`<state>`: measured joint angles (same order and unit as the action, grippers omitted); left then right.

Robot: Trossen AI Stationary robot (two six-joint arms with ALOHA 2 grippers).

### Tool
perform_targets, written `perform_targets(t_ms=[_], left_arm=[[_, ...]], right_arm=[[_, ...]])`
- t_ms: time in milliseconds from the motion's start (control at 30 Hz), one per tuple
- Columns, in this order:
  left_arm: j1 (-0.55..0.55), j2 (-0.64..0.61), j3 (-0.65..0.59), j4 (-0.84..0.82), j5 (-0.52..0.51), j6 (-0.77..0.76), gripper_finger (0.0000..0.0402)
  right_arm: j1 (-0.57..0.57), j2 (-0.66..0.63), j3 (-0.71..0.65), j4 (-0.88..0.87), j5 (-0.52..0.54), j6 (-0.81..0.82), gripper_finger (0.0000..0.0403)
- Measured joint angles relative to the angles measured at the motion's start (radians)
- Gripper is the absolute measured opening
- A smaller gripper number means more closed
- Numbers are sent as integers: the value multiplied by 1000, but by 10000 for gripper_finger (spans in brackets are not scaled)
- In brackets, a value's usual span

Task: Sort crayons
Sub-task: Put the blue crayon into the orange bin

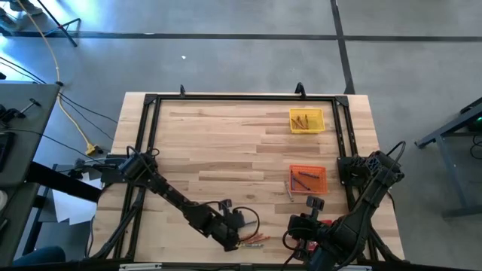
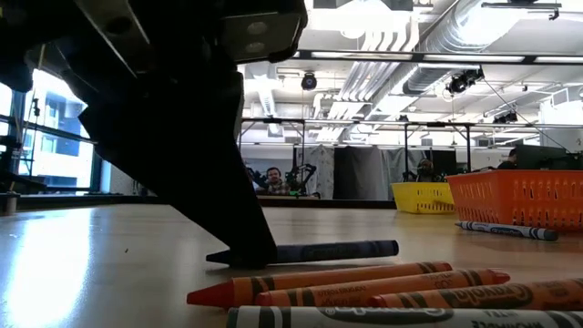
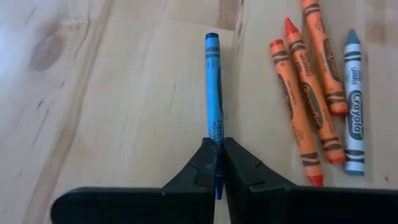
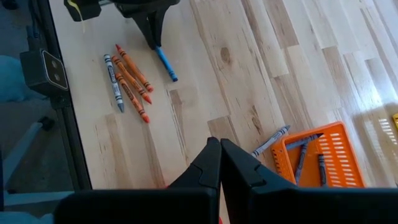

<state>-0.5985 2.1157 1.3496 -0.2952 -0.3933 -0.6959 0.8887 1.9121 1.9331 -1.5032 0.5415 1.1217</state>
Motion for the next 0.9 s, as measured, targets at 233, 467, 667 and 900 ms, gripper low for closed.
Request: perform_targets(t_ms=[233, 467, 667, 900], left_arm=[[4, 4, 69, -4, -41, 79, 1], [13, 0, 150, 0, -139, 198, 1], [47, 0, 209, 4, -226, 272, 1], [123, -1, 224, 94, -246, 380, 1]], right_arm=[[0, 0, 0, -29, 0, 39, 0], [14, -5, -15, -67, 3, 77, 0], [48, -22, -106, -68, 6, 134, 0], [116, -110, -272, -68, 11, 332, 0]])
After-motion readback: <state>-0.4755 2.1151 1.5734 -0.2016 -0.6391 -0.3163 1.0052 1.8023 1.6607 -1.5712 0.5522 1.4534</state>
